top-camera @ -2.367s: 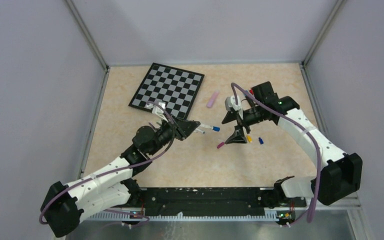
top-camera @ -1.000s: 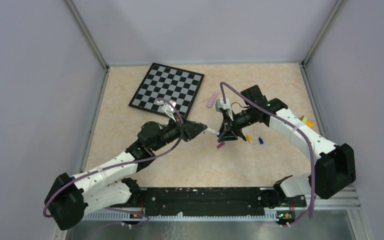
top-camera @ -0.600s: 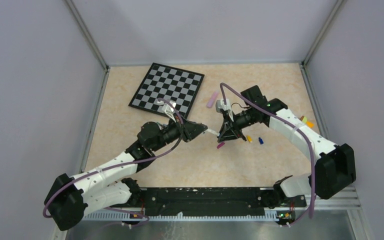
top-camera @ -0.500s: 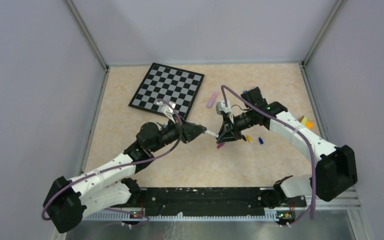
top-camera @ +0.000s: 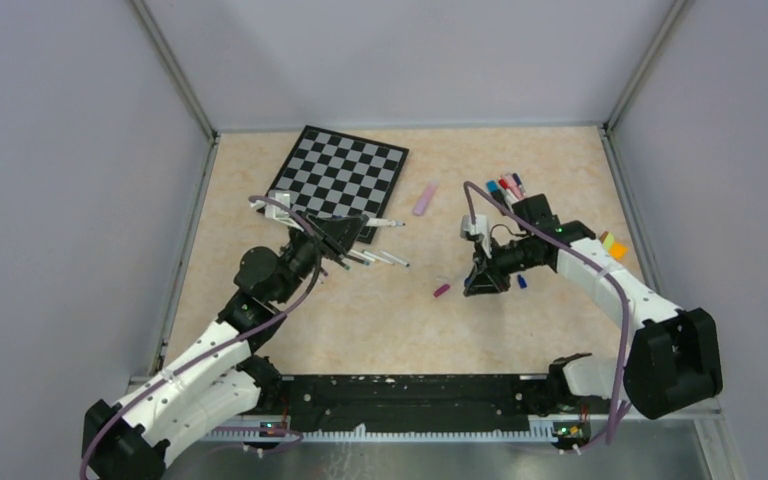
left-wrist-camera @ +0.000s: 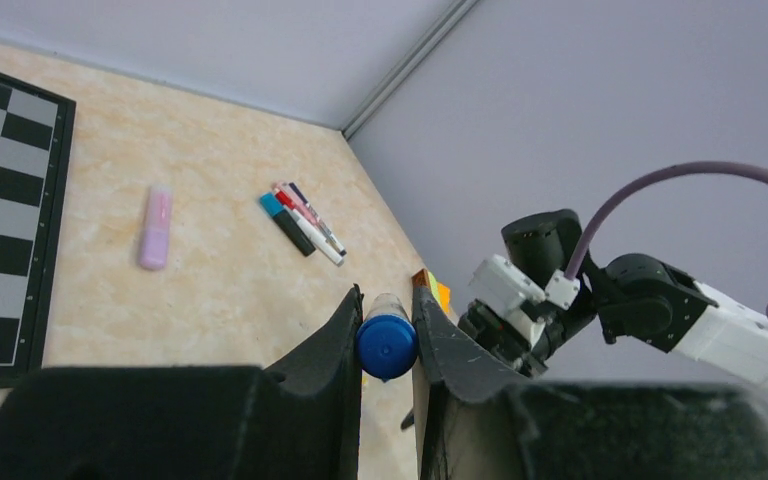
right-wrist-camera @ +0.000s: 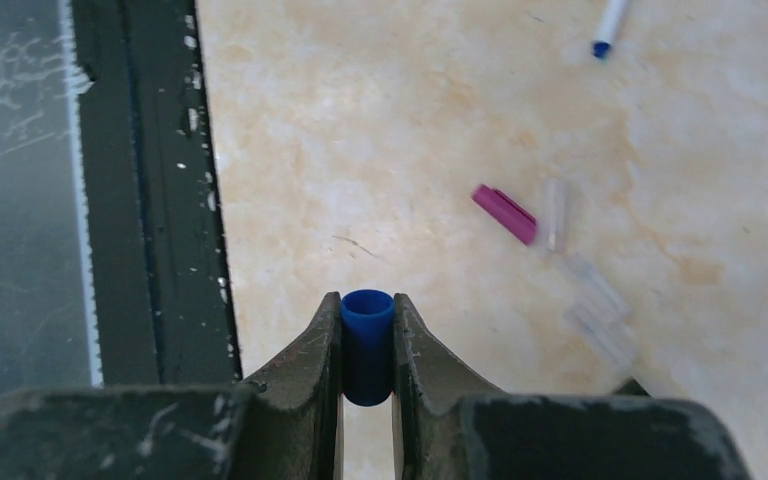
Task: Open the pen caps
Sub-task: Open the pen cap from the pen, then place the pen cap at the center of the board.
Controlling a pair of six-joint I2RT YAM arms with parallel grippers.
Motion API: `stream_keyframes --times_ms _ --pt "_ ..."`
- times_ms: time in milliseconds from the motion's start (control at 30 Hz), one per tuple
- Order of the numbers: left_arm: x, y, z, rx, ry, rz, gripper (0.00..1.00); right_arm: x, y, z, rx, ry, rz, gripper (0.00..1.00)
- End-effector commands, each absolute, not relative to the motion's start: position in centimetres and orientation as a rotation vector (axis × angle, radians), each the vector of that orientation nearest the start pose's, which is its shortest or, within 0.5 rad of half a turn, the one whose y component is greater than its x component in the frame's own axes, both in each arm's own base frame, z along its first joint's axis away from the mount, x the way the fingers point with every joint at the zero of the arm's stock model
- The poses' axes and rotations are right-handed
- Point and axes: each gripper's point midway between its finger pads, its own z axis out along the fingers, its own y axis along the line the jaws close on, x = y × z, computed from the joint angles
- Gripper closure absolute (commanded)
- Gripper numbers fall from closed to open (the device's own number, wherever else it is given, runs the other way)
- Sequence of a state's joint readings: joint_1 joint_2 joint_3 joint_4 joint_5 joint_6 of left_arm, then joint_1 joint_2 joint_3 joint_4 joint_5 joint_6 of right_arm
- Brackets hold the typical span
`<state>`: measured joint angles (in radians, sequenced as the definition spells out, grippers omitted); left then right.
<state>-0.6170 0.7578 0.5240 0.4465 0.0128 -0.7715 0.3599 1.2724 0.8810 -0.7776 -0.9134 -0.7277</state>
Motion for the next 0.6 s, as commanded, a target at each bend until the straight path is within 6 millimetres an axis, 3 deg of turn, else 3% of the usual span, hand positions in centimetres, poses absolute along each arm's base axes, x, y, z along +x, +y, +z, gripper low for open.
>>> stream_keyframes --times_ms 0,200,433,567 --pt "24.2 -22.1 32.7 -0.016 1.446 -1.179 1.00 21.6 17.2 13.3 -1.338 1.938 0.858 1.00" --pt "23.1 -22.6 30.0 0.047 1.519 -1.196 1.00 24.7 10.9 10.6 -1.170 2.155 0.619 1.00" --pt "22.0 -22.3 26.9 0.058 1.570 -1.196 1.00 26.5 2.4 7.4 -0.945 2.421 0.379 0.93" --pt "21.8 -22.2 25.9 0.053 1.583 -1.198 1.00 26.1 0.4 5.2 -0.936 2.519 0.324 0.90"
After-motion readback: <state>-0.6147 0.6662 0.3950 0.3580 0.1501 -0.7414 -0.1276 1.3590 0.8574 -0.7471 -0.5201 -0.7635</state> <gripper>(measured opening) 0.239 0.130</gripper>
